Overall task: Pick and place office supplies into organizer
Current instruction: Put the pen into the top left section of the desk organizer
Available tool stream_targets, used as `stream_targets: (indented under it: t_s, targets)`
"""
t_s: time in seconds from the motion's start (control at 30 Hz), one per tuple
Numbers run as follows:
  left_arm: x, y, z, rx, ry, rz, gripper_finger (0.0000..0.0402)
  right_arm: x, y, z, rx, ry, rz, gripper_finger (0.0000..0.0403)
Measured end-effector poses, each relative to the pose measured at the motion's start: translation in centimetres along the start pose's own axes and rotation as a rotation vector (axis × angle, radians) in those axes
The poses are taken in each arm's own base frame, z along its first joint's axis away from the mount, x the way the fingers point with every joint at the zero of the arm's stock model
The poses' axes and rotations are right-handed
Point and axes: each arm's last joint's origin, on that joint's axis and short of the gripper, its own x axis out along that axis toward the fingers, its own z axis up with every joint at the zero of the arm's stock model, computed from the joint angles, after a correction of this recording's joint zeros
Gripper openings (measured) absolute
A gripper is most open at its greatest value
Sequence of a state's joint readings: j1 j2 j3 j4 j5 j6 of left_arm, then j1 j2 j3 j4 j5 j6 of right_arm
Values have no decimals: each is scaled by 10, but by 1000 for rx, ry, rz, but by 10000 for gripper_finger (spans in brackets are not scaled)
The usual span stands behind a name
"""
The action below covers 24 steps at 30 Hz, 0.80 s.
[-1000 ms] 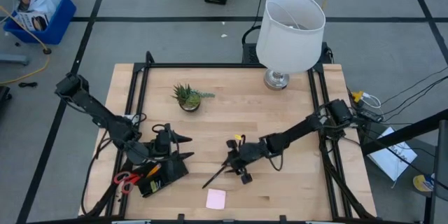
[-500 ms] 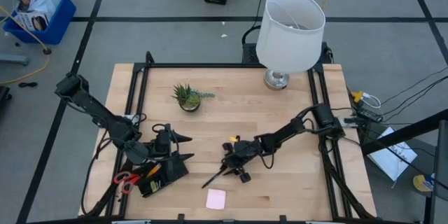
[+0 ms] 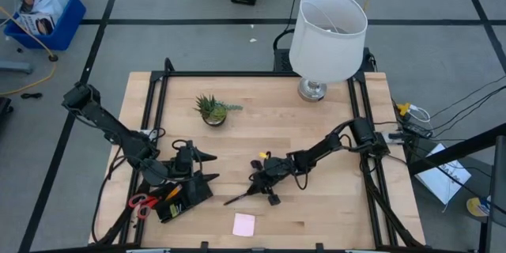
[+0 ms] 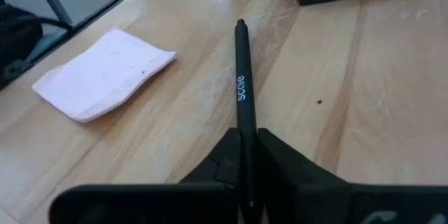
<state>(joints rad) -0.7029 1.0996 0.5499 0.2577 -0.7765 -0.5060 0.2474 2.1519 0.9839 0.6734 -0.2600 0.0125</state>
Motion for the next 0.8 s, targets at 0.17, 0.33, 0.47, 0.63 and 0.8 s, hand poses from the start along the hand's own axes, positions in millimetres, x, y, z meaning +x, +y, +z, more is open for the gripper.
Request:
stream_targets:
  t_s: [0.17, 0.33, 0.47, 0.63, 0.8]
  targets:
    - [0, 0, 0, 3, 0, 0, 298, 0, 1, 8, 22, -94, 7, 31]
    - [0, 0, 0, 3, -4, 7, 295, -6, 3, 25, -6, -230, 18, 25]
    - [1, 1, 1, 10, -12, 19, 295, -12, 4, 38, -19, -301, 12, 33]
    - [3, 3, 2, -2, -10, 19, 295, -23, 12, 62, -52, -464, -14, 27]
    - [4, -1, 10, -78, -64, -37, 289, -39, 13, 82, -74, -539, -60, 30]
